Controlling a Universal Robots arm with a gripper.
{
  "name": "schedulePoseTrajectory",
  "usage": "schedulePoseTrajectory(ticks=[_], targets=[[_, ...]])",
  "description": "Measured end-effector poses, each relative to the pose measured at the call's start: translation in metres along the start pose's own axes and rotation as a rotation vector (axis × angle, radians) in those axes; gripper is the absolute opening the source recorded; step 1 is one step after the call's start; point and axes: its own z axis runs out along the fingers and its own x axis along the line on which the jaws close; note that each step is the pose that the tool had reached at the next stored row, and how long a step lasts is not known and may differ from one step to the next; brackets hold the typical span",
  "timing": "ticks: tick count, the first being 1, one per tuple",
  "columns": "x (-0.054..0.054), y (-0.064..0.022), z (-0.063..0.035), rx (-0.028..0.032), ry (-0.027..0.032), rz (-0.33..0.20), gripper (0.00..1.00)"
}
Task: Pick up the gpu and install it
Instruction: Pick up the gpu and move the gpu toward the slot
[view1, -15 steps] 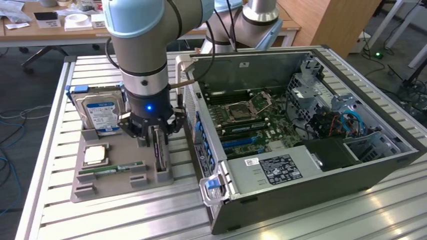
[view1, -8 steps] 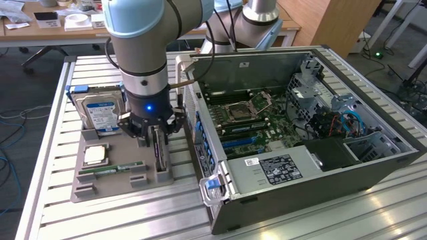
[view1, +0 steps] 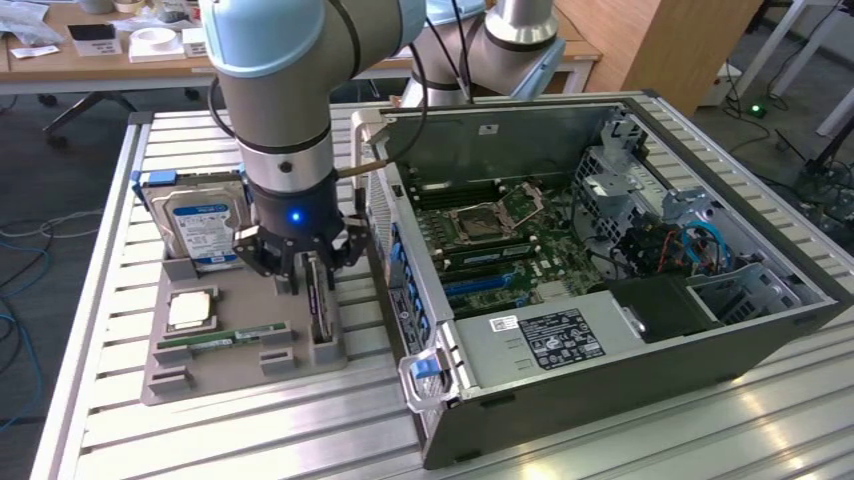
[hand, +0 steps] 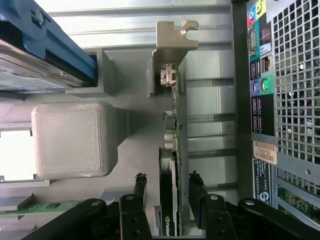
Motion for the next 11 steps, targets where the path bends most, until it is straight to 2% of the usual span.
schedulePoseTrajectory(ticks=[11], targets=[[0.0001,-0.0001,0.0017,0.0002,-0.0005,0.000,0.47]])
